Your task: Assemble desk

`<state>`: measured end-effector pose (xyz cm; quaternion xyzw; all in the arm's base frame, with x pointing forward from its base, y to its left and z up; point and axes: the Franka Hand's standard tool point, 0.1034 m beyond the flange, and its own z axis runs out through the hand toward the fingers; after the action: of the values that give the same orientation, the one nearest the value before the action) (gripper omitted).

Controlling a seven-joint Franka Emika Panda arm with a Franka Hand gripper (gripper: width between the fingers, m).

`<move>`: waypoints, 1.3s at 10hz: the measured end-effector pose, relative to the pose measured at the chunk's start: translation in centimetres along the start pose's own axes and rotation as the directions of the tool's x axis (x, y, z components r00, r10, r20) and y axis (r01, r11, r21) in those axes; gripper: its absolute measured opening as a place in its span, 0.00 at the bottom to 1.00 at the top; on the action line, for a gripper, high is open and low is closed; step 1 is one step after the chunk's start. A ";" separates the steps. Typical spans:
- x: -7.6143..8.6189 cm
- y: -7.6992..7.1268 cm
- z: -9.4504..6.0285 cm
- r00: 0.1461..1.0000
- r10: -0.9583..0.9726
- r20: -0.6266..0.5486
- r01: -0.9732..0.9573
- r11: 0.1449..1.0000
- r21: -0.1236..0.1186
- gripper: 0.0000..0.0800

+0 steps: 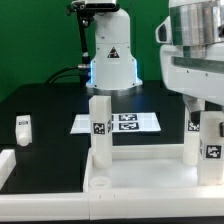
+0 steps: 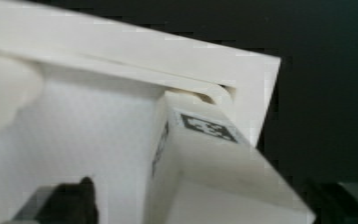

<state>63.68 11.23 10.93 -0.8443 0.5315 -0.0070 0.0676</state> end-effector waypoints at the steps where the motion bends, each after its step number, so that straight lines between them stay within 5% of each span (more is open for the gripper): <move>1: 0.1 0.0 0.0 1.000 -0.030 -0.002 0.030 1.000 0.001 0.76; 4: 0.1 0.0 0.0 0.951 -0.308 -0.020 0.308 0.951 -0.014 0.81; 5: -0.2 -0.3 -0.1 0.874 -0.483 -0.047 0.481 0.875 -0.047 0.81; 6: -0.6 -0.7 -0.2 0.706 -0.706 -0.056 0.702 0.708 -0.079 0.81; 7: -0.4 -0.7 -0.3 0.629 -0.775 -0.050 0.771 0.631 -0.083 0.81; 10: -0.3 -0.7 -0.2 0.669 -0.741 -0.053 0.737 0.671 -0.081 0.69; 11: -0.3 -0.6 -0.2 0.717 -0.694 -0.058 0.690 0.719 -0.077 0.46; 12: -0.1 -0.4 -0.1 0.779 -0.625 -0.061 0.620 0.781 -0.077 0.36; 13: 0.0 -0.4 -0.2 0.849 -0.524 -0.066 0.520 0.851 -0.072 0.36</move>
Offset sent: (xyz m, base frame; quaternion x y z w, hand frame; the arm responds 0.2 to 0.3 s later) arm 0.0000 0.0000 0.0000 0.0000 0.0000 -0.1938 0.9810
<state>63.99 11.40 11.13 -0.9574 0.2844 -0.0465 0.0193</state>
